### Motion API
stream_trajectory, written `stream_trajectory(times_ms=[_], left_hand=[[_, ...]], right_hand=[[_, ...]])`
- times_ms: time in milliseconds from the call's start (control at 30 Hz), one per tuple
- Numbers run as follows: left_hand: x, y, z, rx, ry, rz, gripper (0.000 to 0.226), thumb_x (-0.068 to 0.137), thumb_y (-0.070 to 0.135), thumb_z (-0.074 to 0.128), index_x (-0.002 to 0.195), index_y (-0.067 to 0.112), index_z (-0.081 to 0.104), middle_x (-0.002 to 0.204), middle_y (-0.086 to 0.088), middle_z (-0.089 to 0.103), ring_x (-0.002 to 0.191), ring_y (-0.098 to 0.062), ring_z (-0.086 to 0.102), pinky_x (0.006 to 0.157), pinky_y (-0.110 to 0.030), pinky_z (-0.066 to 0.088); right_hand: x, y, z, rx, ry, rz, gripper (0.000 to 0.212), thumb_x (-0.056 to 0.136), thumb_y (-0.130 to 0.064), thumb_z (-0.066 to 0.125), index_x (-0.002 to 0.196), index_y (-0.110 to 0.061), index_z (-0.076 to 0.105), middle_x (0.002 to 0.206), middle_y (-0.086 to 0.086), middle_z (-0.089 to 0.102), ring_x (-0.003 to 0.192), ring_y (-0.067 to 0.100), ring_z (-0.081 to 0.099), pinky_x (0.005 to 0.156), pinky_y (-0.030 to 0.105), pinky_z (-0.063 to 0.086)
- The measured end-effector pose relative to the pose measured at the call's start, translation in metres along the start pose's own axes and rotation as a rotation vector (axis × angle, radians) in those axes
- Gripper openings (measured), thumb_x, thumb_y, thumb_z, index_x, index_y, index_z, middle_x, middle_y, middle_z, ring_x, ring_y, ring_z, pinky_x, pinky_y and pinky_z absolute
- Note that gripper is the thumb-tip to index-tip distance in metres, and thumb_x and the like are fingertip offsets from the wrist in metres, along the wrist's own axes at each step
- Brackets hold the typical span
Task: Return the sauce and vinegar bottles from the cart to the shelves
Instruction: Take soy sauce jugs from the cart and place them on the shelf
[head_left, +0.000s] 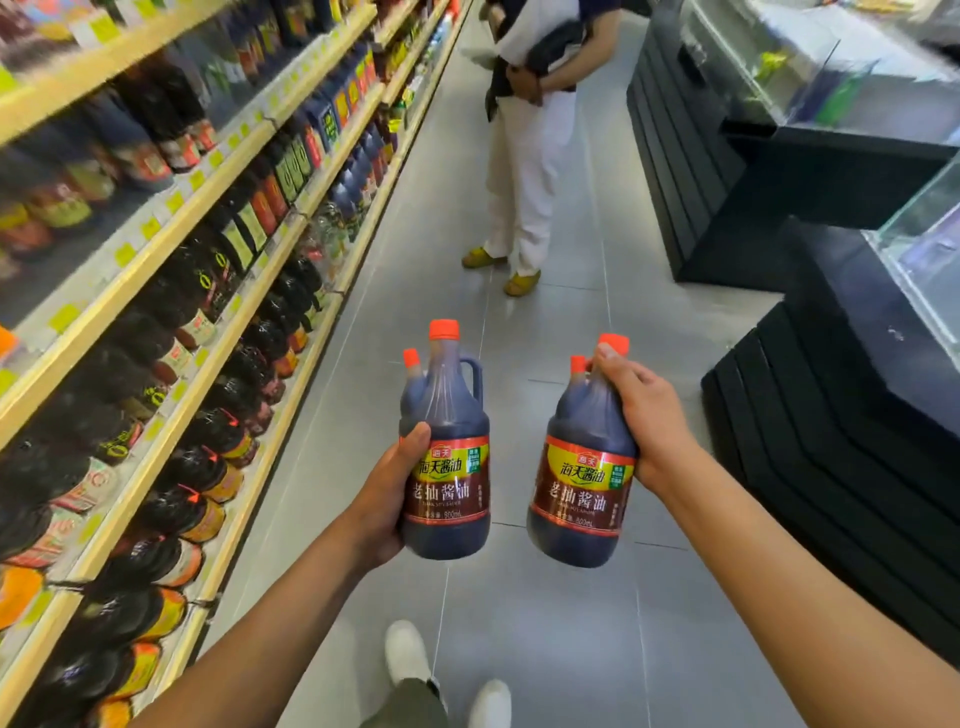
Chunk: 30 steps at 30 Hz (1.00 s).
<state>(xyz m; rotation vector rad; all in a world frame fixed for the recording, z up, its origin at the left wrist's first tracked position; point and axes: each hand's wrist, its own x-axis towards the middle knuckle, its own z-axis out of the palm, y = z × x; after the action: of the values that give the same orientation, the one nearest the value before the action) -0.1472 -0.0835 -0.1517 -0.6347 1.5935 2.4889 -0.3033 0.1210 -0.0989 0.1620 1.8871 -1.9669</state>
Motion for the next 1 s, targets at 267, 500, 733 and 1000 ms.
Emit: stream_trajectory(times_ms=[267,500,733,1000], left_hand=[[0.116,0.069,-0.048,-0.018,0.044,0.046,0.115,0.036,0.078,0.086,0.129,0.017,0.058,0.106,-0.013,0.076,0.095,-0.028,0.075,0.074,-0.035,0.061],[0.197,0.124,-0.102,-0.077,0.12,0.08,0.119,0.04,0.076,0.087,0.136,0.013,0.054,0.116,-0.019,0.072,0.101,-0.032,0.073,0.079,-0.039,0.061],[0.244,0.166,-0.144,-0.151,0.285,0.153,0.113,0.039,0.071,0.091,0.131,0.014,0.056,0.111,-0.017,0.074,0.098,-0.031,0.073,0.088,-0.046,0.059],[0.255,0.183,-0.176,-0.335,0.627,0.287,0.113,0.042,0.067,0.093,0.131,0.007,0.058,0.116,-0.025,0.071,0.102,-0.036,0.071,0.092,-0.048,0.057]], right_hand=[[0.129,-0.042,0.063,-0.048,-0.041,-0.005,0.029,0.091,-0.043,0.065,0.095,-0.015,0.069,0.083,0.007,0.074,0.081,0.026,0.07,0.084,0.045,0.057],[0.226,-0.066,0.13,-0.072,-0.109,-0.012,0.035,0.085,-0.047,0.071,0.092,-0.013,0.07,0.087,0.011,0.074,0.081,0.027,0.069,0.083,0.045,0.057],[0.32,-0.094,0.204,-0.091,-0.287,-0.029,0.045,0.079,-0.049,0.071,0.098,-0.009,0.069,0.087,0.013,0.073,0.073,0.024,0.069,0.073,0.037,0.057],[0.405,-0.113,0.317,-0.253,-0.648,-0.04,0.064,0.061,-0.063,0.084,0.094,-0.009,0.073,0.093,0.025,0.072,0.073,0.032,0.068,0.076,0.044,0.055]])
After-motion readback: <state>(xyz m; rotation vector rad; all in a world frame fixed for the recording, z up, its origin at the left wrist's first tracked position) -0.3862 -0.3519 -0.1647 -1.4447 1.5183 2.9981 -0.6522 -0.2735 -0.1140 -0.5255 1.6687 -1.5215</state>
